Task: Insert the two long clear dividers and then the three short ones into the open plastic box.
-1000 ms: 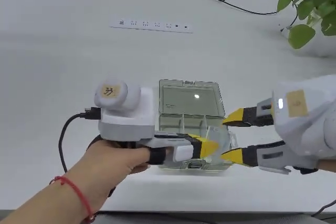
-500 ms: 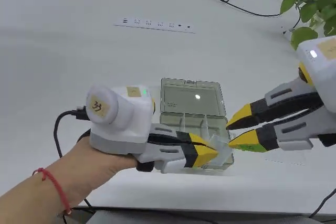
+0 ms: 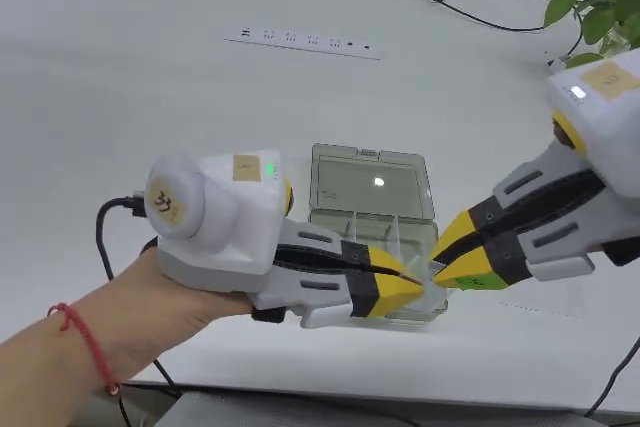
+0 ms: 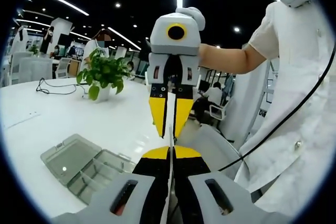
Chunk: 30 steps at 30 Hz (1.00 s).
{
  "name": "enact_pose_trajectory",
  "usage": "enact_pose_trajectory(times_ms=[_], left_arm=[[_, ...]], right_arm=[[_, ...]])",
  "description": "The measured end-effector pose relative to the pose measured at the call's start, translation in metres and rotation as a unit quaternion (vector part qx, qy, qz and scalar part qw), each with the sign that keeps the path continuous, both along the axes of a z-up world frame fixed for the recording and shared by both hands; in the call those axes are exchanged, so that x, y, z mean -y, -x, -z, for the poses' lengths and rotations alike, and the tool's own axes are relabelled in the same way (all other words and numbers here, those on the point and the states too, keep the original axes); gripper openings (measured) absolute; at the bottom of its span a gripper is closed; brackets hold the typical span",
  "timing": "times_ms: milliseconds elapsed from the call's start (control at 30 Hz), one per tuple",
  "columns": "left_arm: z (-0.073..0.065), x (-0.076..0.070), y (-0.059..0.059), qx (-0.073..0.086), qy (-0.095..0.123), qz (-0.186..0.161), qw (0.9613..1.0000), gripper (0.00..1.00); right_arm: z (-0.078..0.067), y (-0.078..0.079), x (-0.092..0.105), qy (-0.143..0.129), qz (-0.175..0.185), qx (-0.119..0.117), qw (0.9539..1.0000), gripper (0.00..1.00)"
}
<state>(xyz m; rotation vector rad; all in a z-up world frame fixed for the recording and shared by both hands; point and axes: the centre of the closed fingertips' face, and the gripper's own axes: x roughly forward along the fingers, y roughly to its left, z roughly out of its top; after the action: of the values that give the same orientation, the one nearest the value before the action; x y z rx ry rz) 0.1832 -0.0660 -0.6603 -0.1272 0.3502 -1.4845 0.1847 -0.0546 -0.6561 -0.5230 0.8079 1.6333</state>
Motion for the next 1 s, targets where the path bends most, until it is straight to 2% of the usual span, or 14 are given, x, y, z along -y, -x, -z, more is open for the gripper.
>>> enact_pose_trajectory(times_ms=[200,300,567,1000], left_arm=[[-0.0015,-0.0012,-0.0014,0.000,0.005,-0.004,1.0000,0.00],[-0.0007,-0.0015,-0.0007,0.006,0.003,-0.005,1.0000,0.00],[0.0009,-0.0039,-0.0006,0.005,0.004,-0.015,0.9999,0.00],[0.0042,-0.0067,0.0007,0.008,-0.008,-0.022,0.9997,0.00]], right_arm=[[0.0017,0.0031,-0.0020,0.003,-0.008,-0.004,1.0000,0.04],[0.0025,0.0041,-0.0025,0.004,-0.008,-0.008,0.9999,0.03],[0.0040,0.0051,-0.0043,0.004,-0.015,0.000,0.9999,0.03],[0.0044,0.0044,-0.0060,0.004,-0.011,0.009,0.9999,0.03]])
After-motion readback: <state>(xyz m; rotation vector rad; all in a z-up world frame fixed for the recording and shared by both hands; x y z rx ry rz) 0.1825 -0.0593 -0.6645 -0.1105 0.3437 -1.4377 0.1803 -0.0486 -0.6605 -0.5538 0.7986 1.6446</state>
